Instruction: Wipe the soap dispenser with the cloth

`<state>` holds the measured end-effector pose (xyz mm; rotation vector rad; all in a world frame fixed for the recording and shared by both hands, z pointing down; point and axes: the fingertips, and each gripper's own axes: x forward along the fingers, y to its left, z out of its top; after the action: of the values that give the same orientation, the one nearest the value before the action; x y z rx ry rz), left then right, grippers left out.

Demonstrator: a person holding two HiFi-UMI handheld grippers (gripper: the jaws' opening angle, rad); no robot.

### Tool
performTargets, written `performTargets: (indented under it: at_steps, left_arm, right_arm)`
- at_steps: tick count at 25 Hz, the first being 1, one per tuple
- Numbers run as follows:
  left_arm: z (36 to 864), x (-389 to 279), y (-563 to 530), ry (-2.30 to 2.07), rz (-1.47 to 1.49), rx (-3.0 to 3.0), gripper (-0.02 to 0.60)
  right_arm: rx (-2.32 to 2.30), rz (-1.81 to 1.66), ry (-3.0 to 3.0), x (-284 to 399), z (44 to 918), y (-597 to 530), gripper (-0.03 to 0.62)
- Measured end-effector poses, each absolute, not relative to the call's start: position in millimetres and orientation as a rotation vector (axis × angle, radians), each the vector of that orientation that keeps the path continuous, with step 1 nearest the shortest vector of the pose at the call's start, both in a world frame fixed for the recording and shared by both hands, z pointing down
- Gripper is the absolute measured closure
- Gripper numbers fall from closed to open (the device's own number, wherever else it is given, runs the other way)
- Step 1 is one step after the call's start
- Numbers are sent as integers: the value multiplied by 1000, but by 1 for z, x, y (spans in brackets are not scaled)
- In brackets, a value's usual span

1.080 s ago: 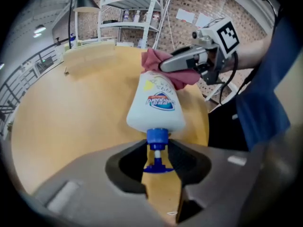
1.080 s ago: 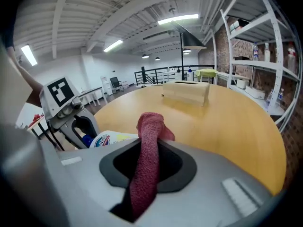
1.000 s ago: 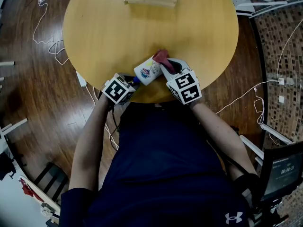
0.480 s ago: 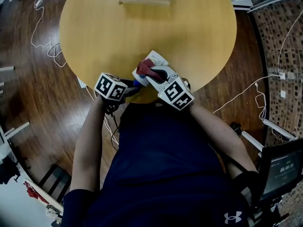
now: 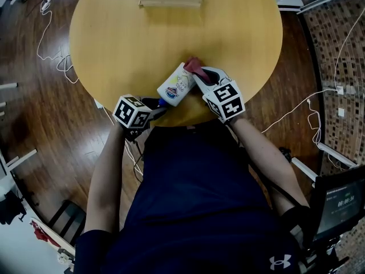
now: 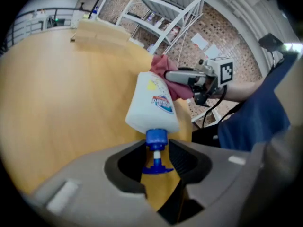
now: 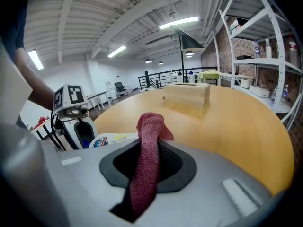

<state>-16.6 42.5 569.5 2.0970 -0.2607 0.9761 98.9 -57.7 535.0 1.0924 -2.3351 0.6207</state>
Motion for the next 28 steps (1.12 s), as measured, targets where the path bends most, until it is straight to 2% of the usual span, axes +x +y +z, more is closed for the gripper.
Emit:
performTargets:
  at_steps: [3,6,7,9,10,13,15,21,25,28]
  left_arm:
    - [541,-20,23,-398,760,2173,339]
    - [506,-37,-6,-681,664,2229,331]
    - [493,-39,-17,-788,681,2260,358]
    - [475,-26,-33,-905,759,2313,471]
    - [474,-12,-35,-894,829,2337,480]
    - [508,22,-30,-780,1164,2395,456]
    - [532,22,-28,-771,1305,2372,457]
    - [523,3,-35,-822,1147,2265,468]
    - [524,-2,-34,-808,1204,2272,514]
    - [530,4,-36,-825,1282,2315,522]
  right_arm:
    - [1070,616,-2370,84,517,-46,517]
    - [883,516,-2479,47,492,-11,517]
    - [781,462,-2496,37,491,6,517]
    - [564,353,-2483,23,499,38,517]
    - [468,317,-2461,18,508,52,517]
    - [275,295,-2377,6,535,73,517]
    - [245,288,-2318,3,548,69,517]
    - [352,381,-2291,10,550,36,517]
    - [508,465,-2258,40,557,8,517]
    - [604,512,-2231,71,563,-12,517]
